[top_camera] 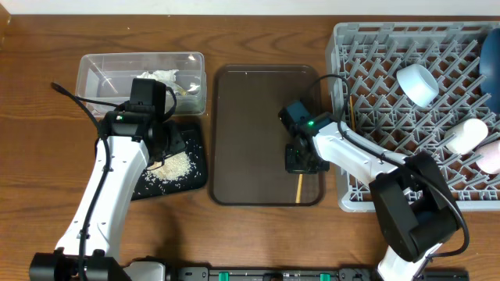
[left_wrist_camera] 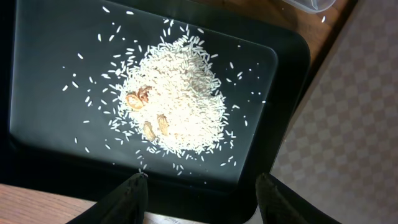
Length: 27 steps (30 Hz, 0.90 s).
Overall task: Sort waste into correct bins and load items into the dishwasher rack
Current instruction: 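Grasp the remaining chopstick on the brown tray with the right gripper, then carry the chopstick right and insert it into the dish rack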
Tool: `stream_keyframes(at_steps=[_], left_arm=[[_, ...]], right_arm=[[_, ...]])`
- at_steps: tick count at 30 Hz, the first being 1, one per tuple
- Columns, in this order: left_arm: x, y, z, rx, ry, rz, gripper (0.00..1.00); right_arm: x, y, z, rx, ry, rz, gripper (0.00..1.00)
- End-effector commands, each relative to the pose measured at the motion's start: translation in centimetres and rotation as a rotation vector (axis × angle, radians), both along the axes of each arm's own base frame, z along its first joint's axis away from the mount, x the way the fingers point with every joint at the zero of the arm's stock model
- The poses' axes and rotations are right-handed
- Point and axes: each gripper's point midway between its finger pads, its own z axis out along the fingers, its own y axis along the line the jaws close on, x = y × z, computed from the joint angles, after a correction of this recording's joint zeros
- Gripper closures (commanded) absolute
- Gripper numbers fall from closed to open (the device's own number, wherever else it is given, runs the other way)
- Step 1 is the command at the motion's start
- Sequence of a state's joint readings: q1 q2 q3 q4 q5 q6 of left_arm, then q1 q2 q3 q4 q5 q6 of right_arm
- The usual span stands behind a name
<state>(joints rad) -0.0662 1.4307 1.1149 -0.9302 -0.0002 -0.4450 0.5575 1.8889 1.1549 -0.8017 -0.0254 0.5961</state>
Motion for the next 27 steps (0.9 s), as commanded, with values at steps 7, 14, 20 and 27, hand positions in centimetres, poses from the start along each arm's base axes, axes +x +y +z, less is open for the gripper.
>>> stream_keyframes(at_steps=[7,14,20,27], left_arm=[[0.1,0.3,0.0,0.01,-0.002,0.01,0.41],[0.0,0.3,0.0,0.01,-0.002,0.009,0.41],[0.1,0.3,0.0,0.01,-0.002,0.009,0.41],[0.1,0.3,0.1,0.01,-0.003,0.009,0.41]], right_arm=[[2.1,1.2,1.7,0.044,-0.077,0.053,0.99],[5.7,0.1,9.2,0.104,-0.253,0.132,0.99],[7.4,-5.2,14.3,0.101,-0.379,0.099,0.99],[7.2,-11.8,14.7,0.08,-0.342,-0.004,0.99]])
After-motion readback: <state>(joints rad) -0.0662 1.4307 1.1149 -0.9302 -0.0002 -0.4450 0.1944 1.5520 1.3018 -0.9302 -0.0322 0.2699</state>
